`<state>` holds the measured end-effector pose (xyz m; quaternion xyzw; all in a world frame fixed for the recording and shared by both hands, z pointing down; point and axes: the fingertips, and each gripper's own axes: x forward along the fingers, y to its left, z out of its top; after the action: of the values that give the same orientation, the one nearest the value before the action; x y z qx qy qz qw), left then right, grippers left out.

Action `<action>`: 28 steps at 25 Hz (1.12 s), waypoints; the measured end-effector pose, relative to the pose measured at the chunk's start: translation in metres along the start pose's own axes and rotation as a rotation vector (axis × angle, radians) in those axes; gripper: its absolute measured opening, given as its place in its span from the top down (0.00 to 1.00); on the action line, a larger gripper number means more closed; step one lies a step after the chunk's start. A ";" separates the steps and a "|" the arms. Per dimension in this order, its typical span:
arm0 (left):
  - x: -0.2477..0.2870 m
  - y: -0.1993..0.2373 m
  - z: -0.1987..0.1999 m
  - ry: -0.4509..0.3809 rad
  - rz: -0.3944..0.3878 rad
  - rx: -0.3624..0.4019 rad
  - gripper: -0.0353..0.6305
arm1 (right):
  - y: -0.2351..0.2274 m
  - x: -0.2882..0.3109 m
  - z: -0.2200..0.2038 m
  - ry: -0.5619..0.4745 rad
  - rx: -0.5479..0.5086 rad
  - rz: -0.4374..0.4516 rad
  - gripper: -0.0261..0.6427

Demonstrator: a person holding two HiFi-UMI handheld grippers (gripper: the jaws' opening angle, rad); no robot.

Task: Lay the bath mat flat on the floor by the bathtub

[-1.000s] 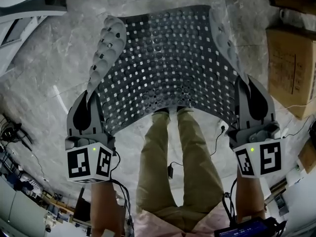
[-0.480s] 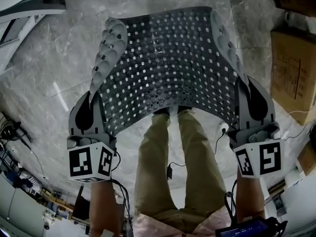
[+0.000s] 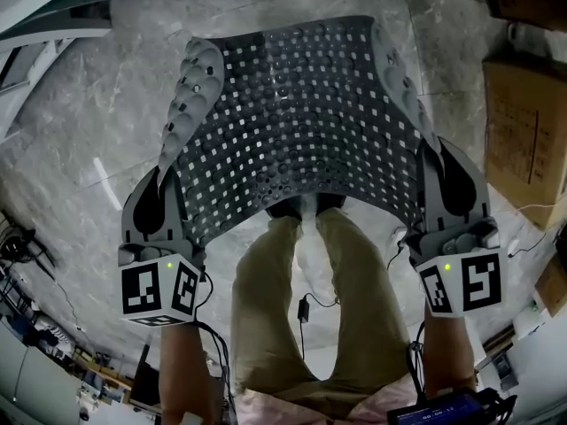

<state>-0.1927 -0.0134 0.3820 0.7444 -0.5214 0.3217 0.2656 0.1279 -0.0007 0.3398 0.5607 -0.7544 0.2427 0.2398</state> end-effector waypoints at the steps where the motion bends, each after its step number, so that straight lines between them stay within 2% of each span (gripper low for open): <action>1: 0.001 0.000 -0.001 -0.001 -0.001 -0.001 0.90 | 0.000 0.001 -0.001 -0.001 -0.001 0.000 0.92; 28: 0.005 0.000 -0.002 -0.002 -0.016 0.013 0.90 | 0.000 0.004 -0.005 -0.012 -0.024 0.000 0.92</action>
<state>-0.1918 -0.0150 0.3873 0.7508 -0.5134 0.3221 0.2627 0.1271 -0.0002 0.3459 0.5592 -0.7587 0.2304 0.2421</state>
